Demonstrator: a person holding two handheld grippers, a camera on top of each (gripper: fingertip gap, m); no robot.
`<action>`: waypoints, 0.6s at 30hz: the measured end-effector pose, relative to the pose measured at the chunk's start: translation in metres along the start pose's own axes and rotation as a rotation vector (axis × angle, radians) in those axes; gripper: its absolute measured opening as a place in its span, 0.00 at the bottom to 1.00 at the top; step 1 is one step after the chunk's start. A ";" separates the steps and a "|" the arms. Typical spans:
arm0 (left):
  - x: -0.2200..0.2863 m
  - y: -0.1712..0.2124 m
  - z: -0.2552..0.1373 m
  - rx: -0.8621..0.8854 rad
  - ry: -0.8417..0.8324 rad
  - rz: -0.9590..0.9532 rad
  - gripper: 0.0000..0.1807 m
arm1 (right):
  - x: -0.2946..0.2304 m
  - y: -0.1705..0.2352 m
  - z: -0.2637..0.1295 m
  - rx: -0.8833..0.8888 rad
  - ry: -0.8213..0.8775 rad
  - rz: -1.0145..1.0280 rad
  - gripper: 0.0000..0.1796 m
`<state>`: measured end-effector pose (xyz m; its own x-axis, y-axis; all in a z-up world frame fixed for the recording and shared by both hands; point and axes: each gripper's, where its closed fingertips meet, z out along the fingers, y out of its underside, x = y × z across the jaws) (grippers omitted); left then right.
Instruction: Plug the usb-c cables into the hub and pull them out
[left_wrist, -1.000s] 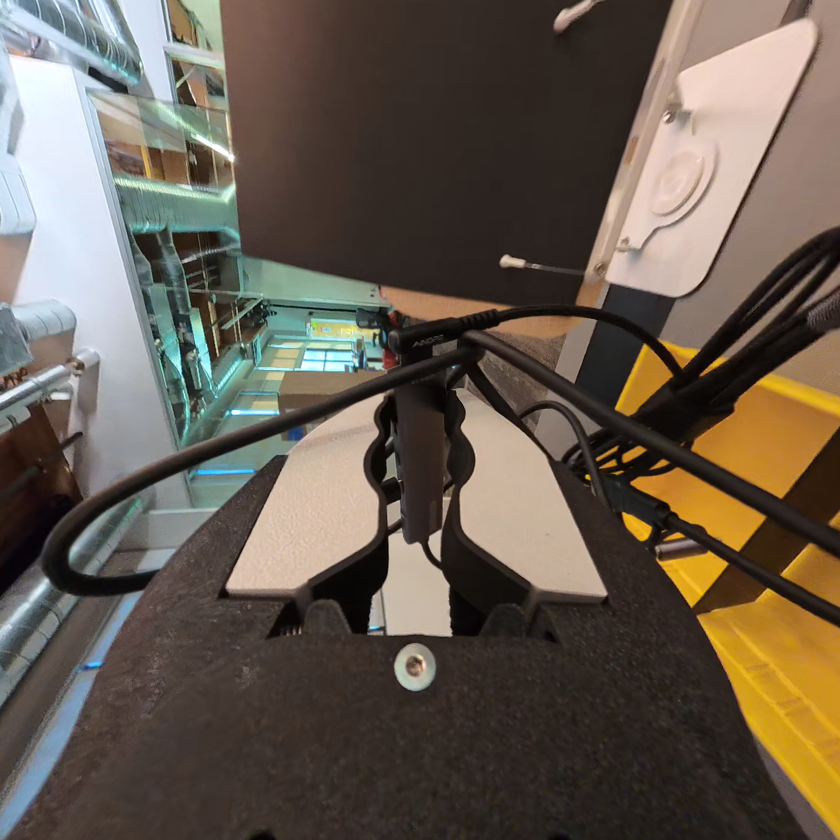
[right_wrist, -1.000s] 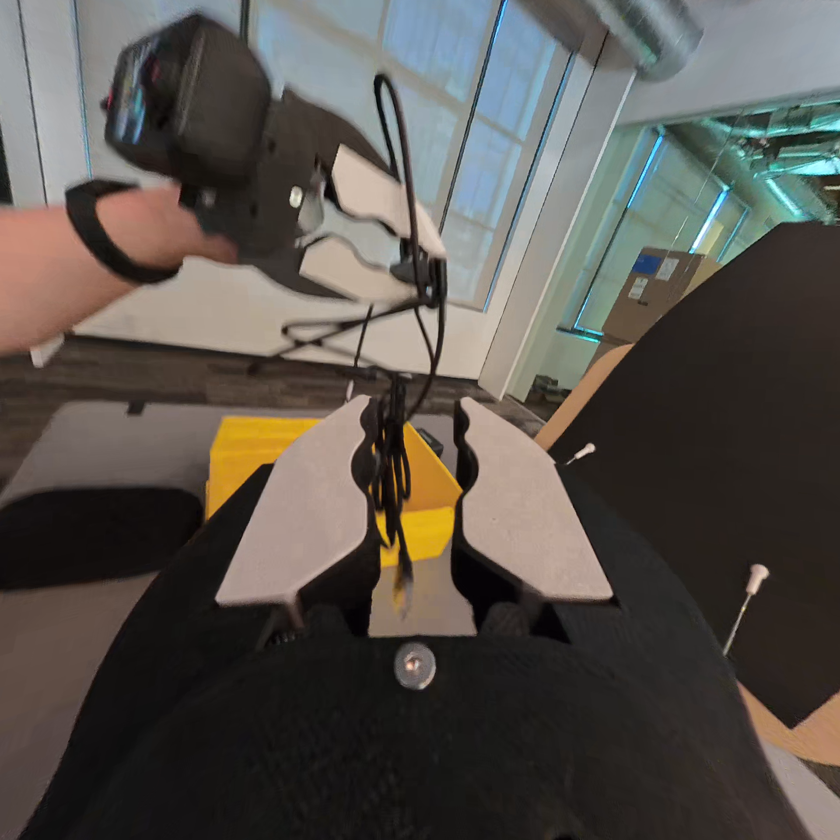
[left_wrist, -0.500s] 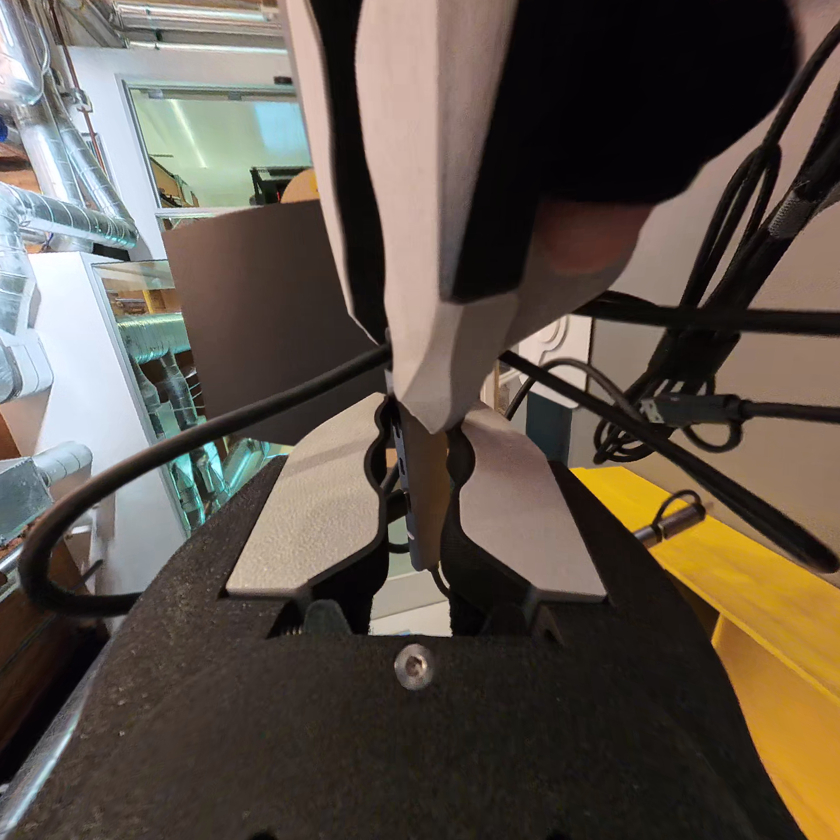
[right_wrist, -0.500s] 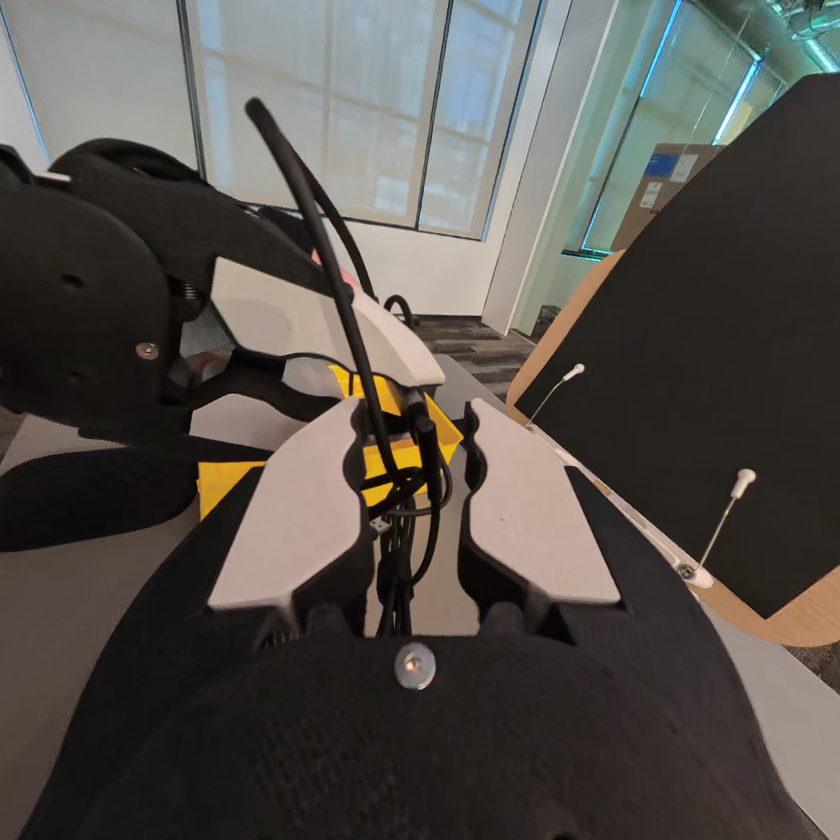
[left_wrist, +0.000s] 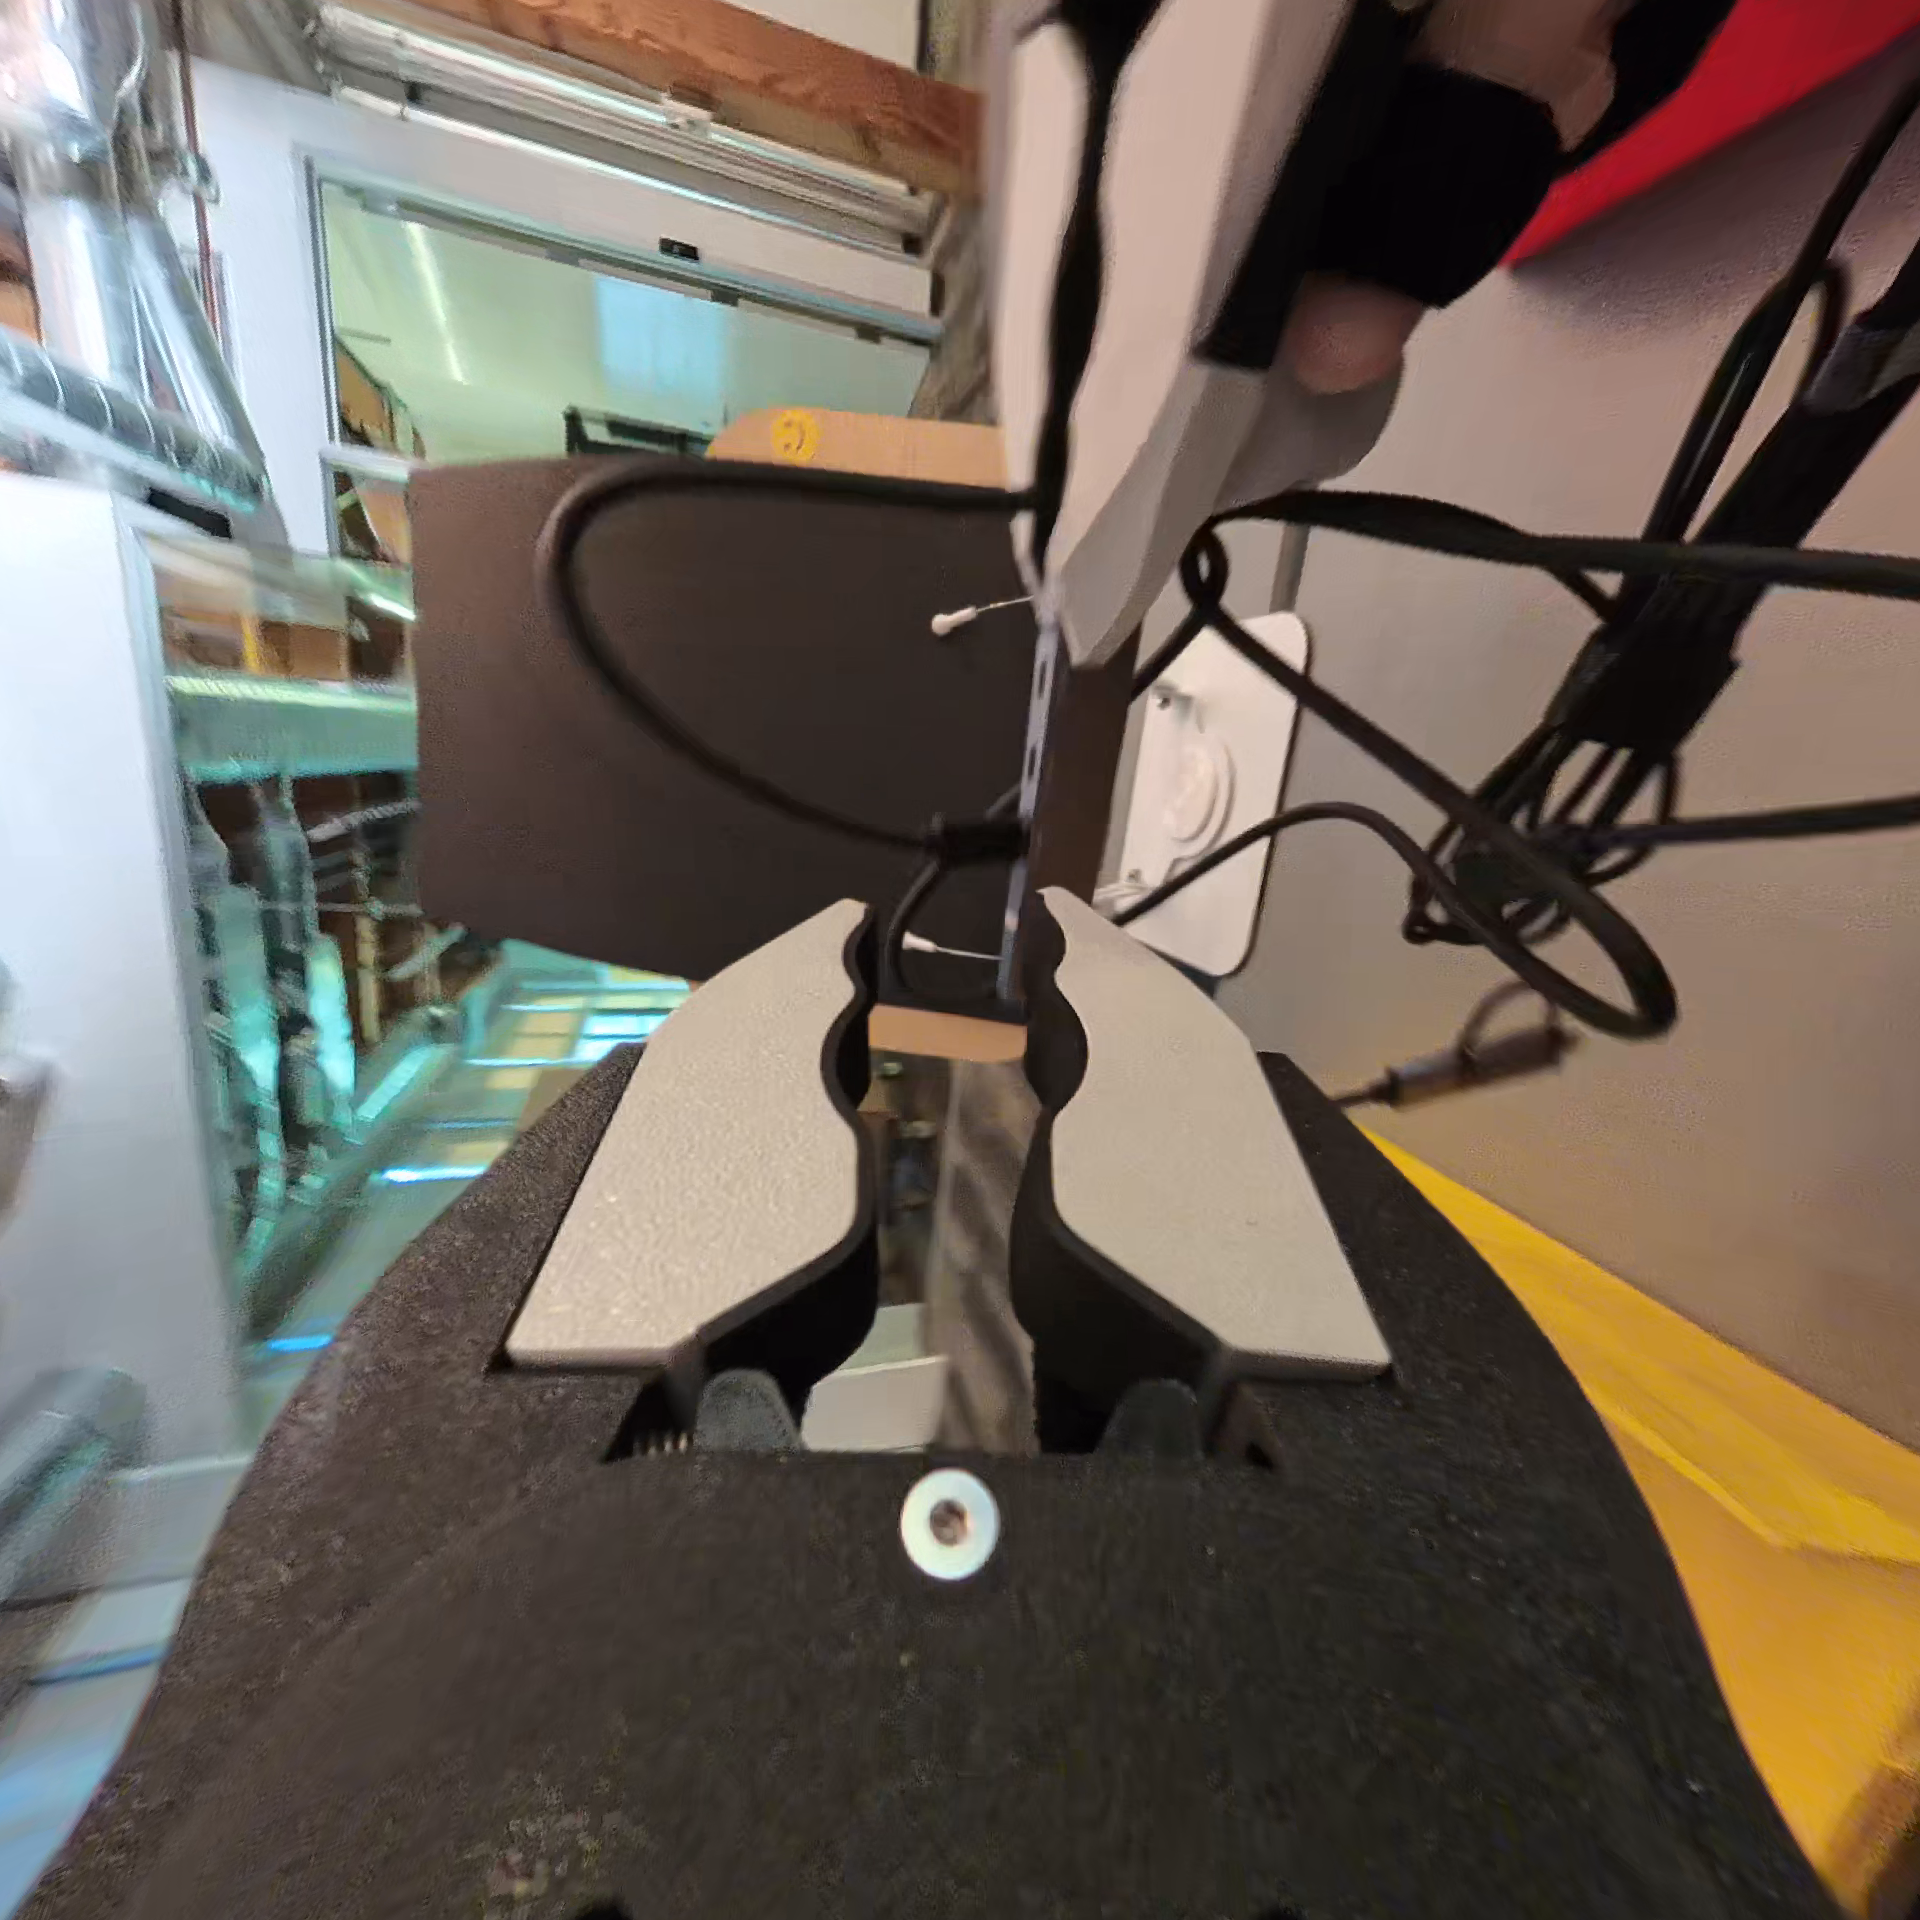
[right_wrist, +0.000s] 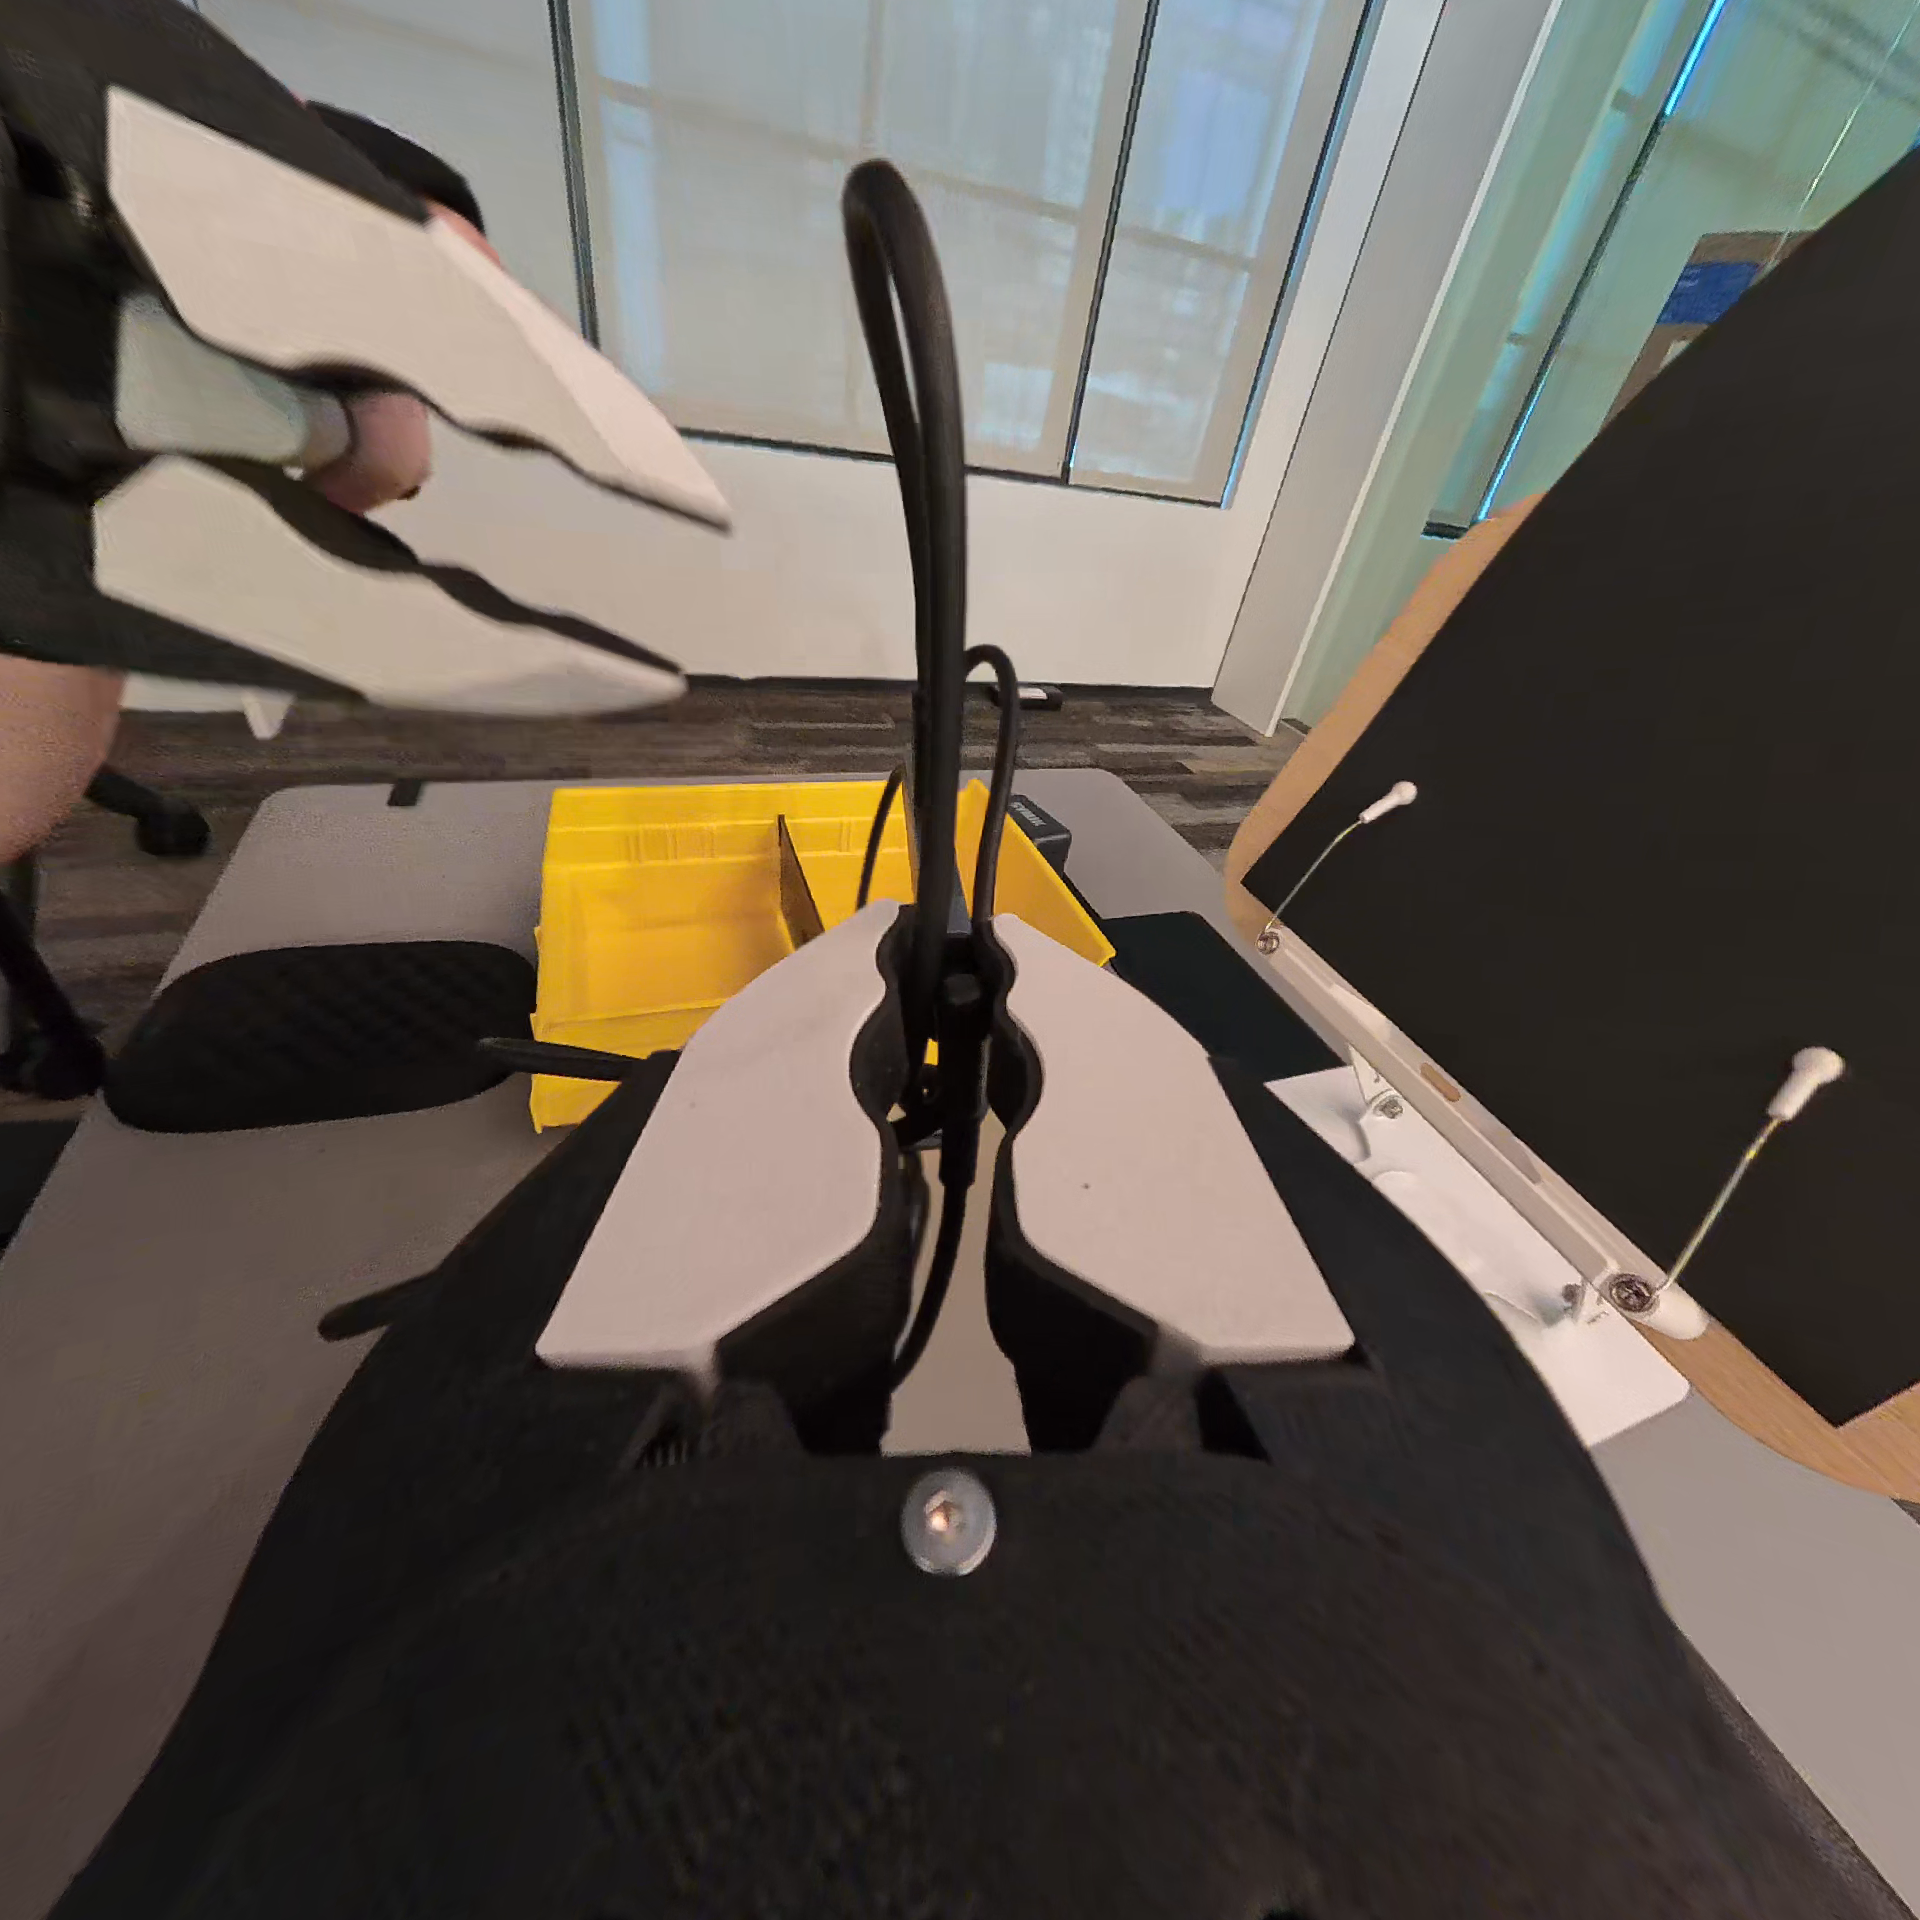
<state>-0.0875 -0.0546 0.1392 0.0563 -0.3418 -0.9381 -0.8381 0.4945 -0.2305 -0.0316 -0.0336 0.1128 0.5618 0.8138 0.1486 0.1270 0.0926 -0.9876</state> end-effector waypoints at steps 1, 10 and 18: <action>-0.006 0.009 -0.008 0.011 -0.001 -0.081 0.14 | 0.000 0.000 0.000 0.004 -0.006 -0.001 0.06; 0.014 0.044 0.008 0.243 0.312 -0.625 0.40 | -0.017 -0.018 -0.019 0.123 -0.143 -0.035 0.06; 0.031 -0.005 0.015 0.563 0.502 -0.682 0.14 | -0.030 -0.023 -0.033 0.219 -0.276 -0.063 0.06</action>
<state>-0.0736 -0.0554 0.1076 0.0842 -0.9235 -0.3743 -0.3275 0.3291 -0.8857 -0.0238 -0.0789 0.1327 0.3123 0.9243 0.2195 -0.0409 0.2439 -0.9689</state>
